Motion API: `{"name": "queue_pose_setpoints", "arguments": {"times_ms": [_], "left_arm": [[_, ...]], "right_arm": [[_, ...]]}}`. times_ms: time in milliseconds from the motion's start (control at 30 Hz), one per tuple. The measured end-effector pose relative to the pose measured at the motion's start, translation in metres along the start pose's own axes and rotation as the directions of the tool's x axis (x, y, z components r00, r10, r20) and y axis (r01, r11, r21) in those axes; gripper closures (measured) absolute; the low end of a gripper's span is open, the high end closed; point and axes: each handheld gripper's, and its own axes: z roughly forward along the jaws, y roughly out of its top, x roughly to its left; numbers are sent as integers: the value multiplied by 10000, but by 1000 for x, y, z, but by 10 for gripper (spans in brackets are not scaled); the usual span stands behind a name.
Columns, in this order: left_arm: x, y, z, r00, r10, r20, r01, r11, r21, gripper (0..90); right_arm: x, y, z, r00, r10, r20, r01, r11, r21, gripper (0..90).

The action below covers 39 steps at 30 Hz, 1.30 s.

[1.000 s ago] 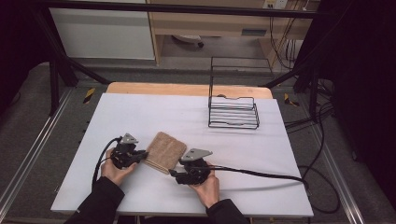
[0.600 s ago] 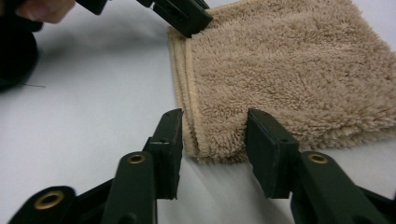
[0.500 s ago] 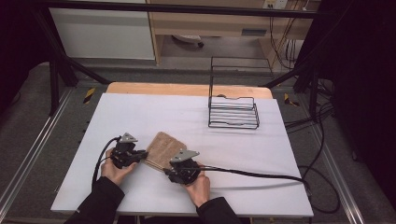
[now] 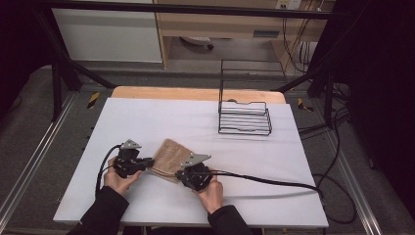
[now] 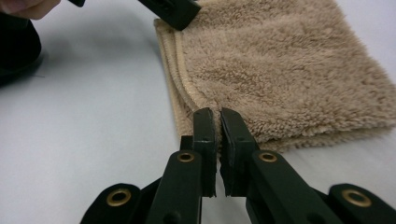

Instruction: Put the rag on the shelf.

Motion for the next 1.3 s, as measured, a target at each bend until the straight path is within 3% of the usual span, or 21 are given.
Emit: {"name": "queue_pose_setpoints", "arguments": {"times_ms": [167,267,333,433,533,733,800,867,900,967,1133,1300], "left_arm": [[-17,0,-11,9998,-19,183,24,9996,-289,834],[-23,1,-12,9997,162,-173,-167,9994,-312,835],[-21,1,-9,9973,284,-680,-296,9994,-170,835],[-12,-2,1,9948,232,-993,-214,9996,195,835],[-5,-5,9,9944,183,-1037,-136,9988,461,834],[0,-7,10,9960,167,-872,-137,9993,349,825],[1,-7,11,9962,156,-856,-126,9993,354,824],[1,-7,10,9968,73,-800,-44,9993,360,824],[2,-7,11,9971,32,-767,-5,9994,345,824],[1,-7,10,9971,-13,-756,38,9994,337,827],[1,-6,9,9979,-112,-639,133,9994,319,831],[-1,-6,3,9992,-366,-161,368,9992,176,835]], "right_arm": [[-10,3,-15,9995,143,-271,-144,9999,-31,862],[-10,-1,-14,9984,-132,-542,138,9998,107,842],[-8,-5,-6,9968,-90,-796,86,10000,-48,795],[-7,-8,-1,9961,-37,-884,33,10000,-45,758],[-4,-8,3,9952,-225,-948,210,9996,-171,734],[5,-7,16,9968,-558,-574,550,9984,-148,631],[6,-7,17,9969,-634,-472,627,9979,-160,637],[11,-8,17,9929,-1188,-52,1188,9929,-57,669],[11,-8,17,9929,-1188,-52,1188,9929,-57,669],[13,-9,17,9882,-1499,321,1500,9887,-31,745],[12,-8,17,9898,-1339,481,1340,9910,11,830],[6,-5,9,9953,-955,127,956,9954,-65,844]]}}
